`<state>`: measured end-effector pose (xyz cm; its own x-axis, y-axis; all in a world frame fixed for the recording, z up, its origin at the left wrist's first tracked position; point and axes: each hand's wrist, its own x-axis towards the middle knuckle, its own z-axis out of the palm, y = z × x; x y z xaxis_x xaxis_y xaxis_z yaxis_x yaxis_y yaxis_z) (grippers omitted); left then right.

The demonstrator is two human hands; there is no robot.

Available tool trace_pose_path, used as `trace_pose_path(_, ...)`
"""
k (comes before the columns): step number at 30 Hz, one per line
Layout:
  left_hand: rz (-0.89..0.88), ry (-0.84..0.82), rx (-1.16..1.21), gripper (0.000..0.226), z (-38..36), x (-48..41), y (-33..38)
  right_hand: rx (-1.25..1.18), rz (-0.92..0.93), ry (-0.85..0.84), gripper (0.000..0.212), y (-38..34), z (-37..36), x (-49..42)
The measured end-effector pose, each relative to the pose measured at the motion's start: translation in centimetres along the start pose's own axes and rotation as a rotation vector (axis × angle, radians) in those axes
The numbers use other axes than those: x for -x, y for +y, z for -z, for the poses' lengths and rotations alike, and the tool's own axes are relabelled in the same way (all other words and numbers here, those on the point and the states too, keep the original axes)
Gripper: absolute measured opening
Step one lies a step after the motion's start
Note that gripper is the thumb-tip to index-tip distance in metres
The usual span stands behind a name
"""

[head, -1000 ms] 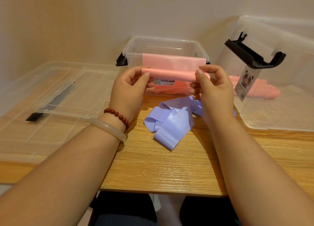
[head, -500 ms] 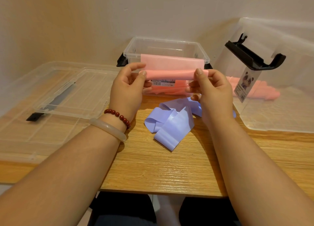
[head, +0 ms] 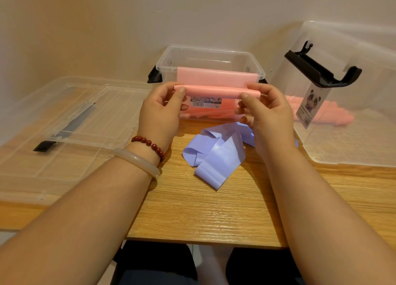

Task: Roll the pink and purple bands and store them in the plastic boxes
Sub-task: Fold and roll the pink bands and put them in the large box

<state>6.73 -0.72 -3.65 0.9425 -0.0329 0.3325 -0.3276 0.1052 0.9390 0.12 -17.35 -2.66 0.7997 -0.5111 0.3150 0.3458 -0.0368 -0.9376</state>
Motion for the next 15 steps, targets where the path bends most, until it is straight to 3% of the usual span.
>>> trace_pose_path(4, 0.010, 0.014, -0.023, 0.014, -0.10, 0.08, 0.00, 0.059, 0.008, 0.038, 0.003, 0.05, -0.03, 0.13)
trace_pose_path(15, -0.010, -0.043, 0.021, 0.016, 0.03, 0.38, 0.25, 0.108, 0.064, 0.084, 0.009, 0.45, -0.03, -0.26)
